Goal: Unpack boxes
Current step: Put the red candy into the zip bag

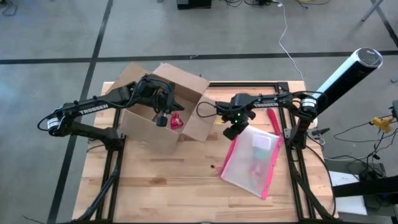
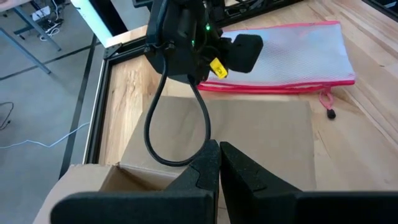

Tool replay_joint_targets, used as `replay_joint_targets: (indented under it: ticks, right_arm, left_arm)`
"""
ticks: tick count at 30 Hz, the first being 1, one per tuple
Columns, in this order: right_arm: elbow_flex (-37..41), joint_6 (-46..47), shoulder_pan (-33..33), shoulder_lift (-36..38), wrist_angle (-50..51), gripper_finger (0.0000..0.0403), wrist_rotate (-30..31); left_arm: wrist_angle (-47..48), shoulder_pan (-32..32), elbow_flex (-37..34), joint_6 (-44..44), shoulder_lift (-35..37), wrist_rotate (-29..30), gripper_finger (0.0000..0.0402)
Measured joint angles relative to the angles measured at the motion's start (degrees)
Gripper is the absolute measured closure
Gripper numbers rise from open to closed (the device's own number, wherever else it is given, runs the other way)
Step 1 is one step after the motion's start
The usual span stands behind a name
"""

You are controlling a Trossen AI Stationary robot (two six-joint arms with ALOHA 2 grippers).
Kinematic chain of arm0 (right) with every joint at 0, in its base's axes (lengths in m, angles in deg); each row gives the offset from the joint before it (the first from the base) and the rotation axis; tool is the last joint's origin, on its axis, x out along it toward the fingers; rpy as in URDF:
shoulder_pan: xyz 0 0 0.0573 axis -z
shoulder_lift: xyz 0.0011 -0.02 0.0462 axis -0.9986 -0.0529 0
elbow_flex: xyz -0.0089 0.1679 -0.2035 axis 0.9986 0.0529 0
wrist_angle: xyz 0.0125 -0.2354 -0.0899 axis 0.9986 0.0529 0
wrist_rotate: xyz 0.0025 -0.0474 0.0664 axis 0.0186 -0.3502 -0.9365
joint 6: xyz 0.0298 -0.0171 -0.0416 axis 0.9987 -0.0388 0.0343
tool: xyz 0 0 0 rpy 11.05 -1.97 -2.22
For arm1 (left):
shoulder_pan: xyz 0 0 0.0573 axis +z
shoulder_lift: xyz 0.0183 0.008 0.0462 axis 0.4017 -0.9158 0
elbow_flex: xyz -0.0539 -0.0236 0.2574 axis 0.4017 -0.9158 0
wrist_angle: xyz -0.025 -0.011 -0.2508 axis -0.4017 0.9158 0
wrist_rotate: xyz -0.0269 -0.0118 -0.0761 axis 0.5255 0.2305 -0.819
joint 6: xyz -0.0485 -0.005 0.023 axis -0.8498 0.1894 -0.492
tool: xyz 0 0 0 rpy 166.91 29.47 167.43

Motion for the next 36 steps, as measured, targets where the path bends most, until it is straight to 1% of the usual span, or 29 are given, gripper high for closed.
replay_joint_targets:
  ticks: [5,8,10,13,17,22,26,29,31,33,36]
  right_arm:
    - [-1.09,-2.98,0.05,0.0,1.62,0.0369,0.59]
    - [-1.83,0.98,0.32,0.0,1.52,0.0364,3.48]
    - [-2.27,3.77,0.42,0.0,1.5,0.0352,5.39]
    - [-2.38,4.5,0.29,0.0,0.27,0.032,6.21]
    - [-2.38,7.63,0.11,0.0,-1.3,0.026,10.92]
    - [-2.38,11.27,0.19,-0.21,-2.17,0.0186,11.09]
    - [-2.38,12.09,0.0,-1.56,-2.28,0.0141,11.39]
    - [-2.38,13.96,0.01,-3.18,-2.1,0.0118,13.04]
    - [-2.38,14.34,0.02,-4.32,-1.85,0.011,13.64]
    - [-2.38,14.85,0.02,-5.41,-1.56,0.0108,13.99]
    - [-2.38,15.31,0.02,-6.72,0.07,0.0117,13.97]
  left_arm:
    - [0.01,0.0,0.0,0.02,-0.02,0.0,0.0402]
    - [0.02,0.0,0.0,0.04,-0.02,0.0,0.0402]
    - [0.02,0.0,0.0,0.04,-0.04,0.0,0.0402]
    - [0.01,0.01,0.0,0.05,-0.04,0.0,0.0402]
    - [0.02,0.02,0.0,0.33,-0.04,0.0,0.0402]
    - [0.01,0.02,0.0,0.73,-0.04,0.0,0.0402]
    - [0.02,0.0,0.0,0.74,-0.07,0.0,0.0402]
    - [0.0,0.01,0.0,0.74,-0.07,0.0,0.0402]
    - [0.04,0.02,0.0,0.74,-0.07,0.0,0.0402]
    - [0.0,0.02,0.0,0.72,-0.07,0.0,0.0402]
    - [0.02,0.01,0.0,0.63,-0.07,0.0,0.0402]
